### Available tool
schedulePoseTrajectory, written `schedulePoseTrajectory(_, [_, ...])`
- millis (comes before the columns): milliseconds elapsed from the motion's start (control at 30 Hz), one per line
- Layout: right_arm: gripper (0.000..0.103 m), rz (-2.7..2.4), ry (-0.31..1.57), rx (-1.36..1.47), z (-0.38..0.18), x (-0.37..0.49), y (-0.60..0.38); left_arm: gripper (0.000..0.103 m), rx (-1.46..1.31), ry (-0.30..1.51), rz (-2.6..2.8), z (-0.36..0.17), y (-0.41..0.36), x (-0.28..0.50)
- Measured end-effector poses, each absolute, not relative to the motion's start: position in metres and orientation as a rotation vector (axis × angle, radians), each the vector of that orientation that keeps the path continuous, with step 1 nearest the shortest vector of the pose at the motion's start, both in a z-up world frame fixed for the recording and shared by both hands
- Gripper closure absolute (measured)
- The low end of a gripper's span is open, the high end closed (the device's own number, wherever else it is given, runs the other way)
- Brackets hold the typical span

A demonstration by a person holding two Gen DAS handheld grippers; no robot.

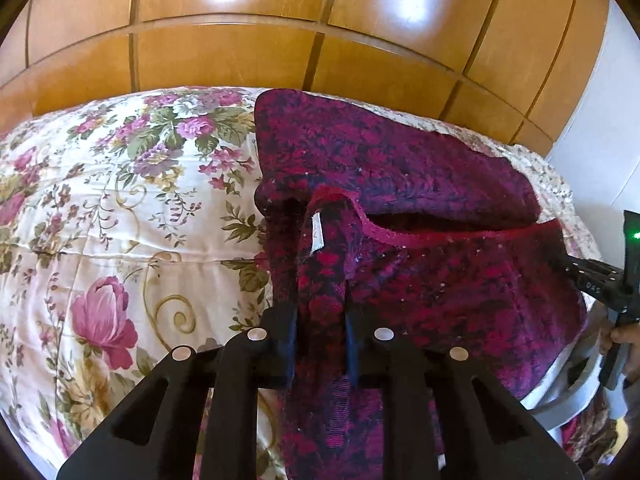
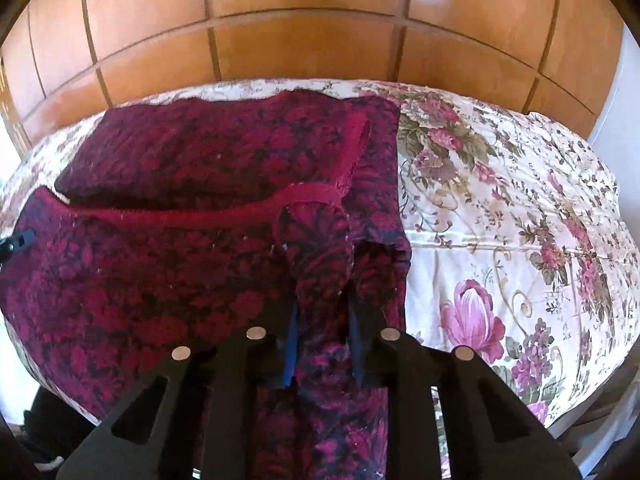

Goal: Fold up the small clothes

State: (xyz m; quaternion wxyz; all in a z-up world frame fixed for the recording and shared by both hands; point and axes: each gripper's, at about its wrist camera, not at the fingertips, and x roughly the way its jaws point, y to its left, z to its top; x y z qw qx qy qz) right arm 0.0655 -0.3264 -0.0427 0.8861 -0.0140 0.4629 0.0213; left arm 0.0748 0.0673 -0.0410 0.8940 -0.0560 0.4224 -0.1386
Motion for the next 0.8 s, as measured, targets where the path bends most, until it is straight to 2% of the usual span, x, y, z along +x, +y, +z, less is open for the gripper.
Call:
schedulePoseTrajectory(133, [0.079,0.03,0.963,0.01,-0.046,0.07,-0.331,0.081,-0.106,0.889,-0.276,-0.045,0.063,0.082])
schedulePoseTrajectory(267, [0.086,0.05,0.961,-0.01,-0.042,0.067,-0.329,0.089,-0.119,0.872,-0.288,-0.043,0.065,0.077])
schedulePoseTrajectory(367, [0.089,0.087,0.948,-0.001,-0.026,0.059,-0.326,0.091,-0.149,0.838,-0.296,-0.03,0.069,0.065])
schedulePoseTrajectory(567, [0.089,0.171,0.881,0.034,0.023,0.039,-0.324,0.091,-0.172,0.759,-0.333,0.0,0.076,0.042])
schedulePoseTrajectory(800, [0.089,0.194,0.808,0.108,0.051,0.084,-0.32,0.091,-0.138,0.697,-0.34,0.032,0.069,0.081])
